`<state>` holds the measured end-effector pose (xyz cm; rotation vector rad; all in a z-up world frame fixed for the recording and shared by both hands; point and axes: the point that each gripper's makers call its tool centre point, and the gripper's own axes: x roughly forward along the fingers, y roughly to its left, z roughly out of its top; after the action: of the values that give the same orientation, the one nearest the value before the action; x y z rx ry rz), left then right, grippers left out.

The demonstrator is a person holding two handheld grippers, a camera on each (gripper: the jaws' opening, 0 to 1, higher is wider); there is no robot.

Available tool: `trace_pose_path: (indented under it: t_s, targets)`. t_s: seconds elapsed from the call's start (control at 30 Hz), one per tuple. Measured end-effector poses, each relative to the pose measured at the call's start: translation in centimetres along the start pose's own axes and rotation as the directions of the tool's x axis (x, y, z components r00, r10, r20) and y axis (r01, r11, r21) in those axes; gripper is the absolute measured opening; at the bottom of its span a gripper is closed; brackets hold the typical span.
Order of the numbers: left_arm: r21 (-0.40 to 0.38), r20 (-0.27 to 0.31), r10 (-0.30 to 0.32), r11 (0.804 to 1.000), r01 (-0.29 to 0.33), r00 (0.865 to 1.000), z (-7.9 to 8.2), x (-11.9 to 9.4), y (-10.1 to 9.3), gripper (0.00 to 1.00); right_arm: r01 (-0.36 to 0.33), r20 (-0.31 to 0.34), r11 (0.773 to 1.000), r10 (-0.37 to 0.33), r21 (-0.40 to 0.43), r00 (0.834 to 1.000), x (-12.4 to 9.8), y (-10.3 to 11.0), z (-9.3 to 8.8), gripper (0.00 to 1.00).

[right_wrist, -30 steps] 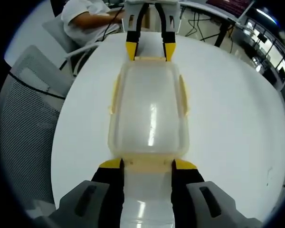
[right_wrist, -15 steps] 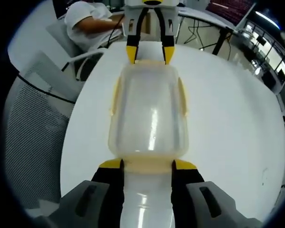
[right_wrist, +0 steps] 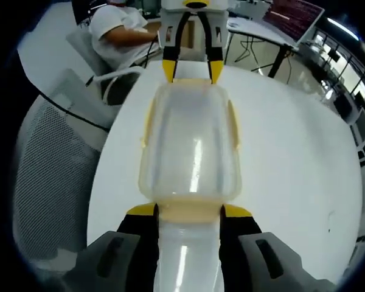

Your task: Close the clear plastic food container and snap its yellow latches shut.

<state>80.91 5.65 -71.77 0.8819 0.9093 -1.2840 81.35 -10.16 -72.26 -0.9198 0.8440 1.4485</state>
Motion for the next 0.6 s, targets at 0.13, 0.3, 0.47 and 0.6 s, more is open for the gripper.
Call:
trace_pose_path:
  t_s: [0.13, 0.3, 0.47, 0.6]
  targets:
    - [0.005, 0.018, -0.007, 1.0, 0.007, 1.0, 1.2, -0.1, -0.2, 0.32, 0.001, 0.006, 1.0, -0.001, 0.001, 1.0, -1.1, 0.3, -0.6, 0.35]
    - [0.019, 0.031, -0.014, 1.0, 0.014, 0.999, 2.7, -0.2, -0.2, 0.32, 0.01, 0.0, 1.0, -0.01, 0.008, 1.0, -2.1, 0.5, -1.6, 0.35]
    - [0.033, 0.047, -0.019, 0.999, 0.018, 0.999, 4.3, -0.2, -0.2, 0.32, 0.016, 0.002, 1.0, -0.016, 0.02, 1.0, -3.0, 0.8, -2.8, 0.35]
    - [0.044, 0.057, -0.021, 0.999, 0.018, 0.998, 5.1, 0.2, -0.1, 0.32, 0.025, -0.003, 0.999, -0.025, 0.025, 1.0, -3.5, 0.9, -3.6, 0.35]
